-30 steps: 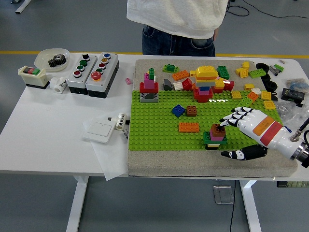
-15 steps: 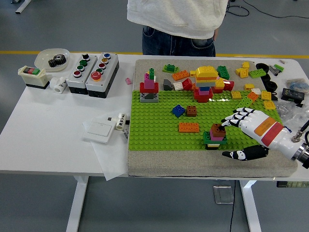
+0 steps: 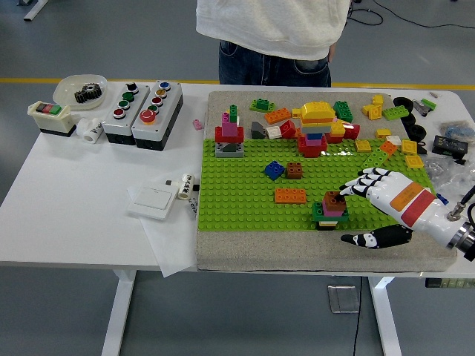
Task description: Pick up the brick,pile it on top of brick,press brick,pick up the brick,pile it on top of brick,press brick
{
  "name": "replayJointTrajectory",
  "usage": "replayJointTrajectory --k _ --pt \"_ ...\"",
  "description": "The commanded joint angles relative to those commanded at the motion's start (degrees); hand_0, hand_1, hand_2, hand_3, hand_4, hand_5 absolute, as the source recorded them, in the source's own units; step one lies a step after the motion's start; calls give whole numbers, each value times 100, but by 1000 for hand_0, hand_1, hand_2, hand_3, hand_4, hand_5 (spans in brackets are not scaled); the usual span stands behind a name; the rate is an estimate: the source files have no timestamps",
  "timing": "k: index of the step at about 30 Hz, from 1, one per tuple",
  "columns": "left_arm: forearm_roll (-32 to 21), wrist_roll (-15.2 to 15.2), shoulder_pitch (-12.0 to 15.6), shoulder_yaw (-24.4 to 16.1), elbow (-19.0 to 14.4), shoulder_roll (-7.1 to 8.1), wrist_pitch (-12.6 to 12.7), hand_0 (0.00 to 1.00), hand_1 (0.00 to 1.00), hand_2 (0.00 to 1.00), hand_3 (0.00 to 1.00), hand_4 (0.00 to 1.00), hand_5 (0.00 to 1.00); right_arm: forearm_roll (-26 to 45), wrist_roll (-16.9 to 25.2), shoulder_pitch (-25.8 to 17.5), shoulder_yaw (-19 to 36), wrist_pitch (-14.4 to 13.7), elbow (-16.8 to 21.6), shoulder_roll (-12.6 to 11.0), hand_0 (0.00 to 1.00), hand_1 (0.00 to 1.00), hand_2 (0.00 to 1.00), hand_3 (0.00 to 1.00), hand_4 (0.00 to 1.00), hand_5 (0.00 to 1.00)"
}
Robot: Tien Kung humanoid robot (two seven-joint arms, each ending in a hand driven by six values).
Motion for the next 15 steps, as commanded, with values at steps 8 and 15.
replayJointTrajectory --k 8,15 --pt "38 14 13 -16 0 3 -6 704 704 760 646 746 642 -2 -5 -12 7 0 10 6 814 726 763 690 911 761" --pt "57 24 27 -29 -1 1 -14 705 706 760 647 747 644 16 -11 -33 40 -3 46 4 814 726 764 689 911 761"
